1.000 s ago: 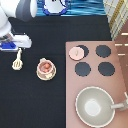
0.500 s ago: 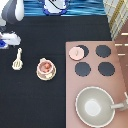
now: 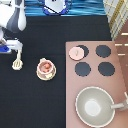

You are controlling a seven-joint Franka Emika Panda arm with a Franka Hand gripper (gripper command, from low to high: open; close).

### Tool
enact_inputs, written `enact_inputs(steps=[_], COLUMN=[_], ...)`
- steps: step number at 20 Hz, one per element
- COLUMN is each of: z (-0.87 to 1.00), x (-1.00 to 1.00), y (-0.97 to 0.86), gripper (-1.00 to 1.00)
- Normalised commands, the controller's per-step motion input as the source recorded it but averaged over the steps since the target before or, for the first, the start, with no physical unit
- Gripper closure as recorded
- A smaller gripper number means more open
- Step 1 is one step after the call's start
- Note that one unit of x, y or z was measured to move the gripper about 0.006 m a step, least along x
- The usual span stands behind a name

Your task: Take the lid off the pot, put the pot on the plate, and use the tool to push the pot to the front of the table.

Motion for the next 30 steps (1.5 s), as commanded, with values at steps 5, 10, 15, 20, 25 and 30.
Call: enact_inputs(steps=[5,10,15,20,25,30], z=[-0.65,-0.37,-0.29,-0.23,-0.08,0.02], x=[-0.53,-0.99,-1.00,-0.93,-0.70,-0.42], y=[0.23,0.02,0.02,0.01,0.00,-0.01], gripper=[-1.00,-1.00,-1.00,1.00,1.00,1.00])
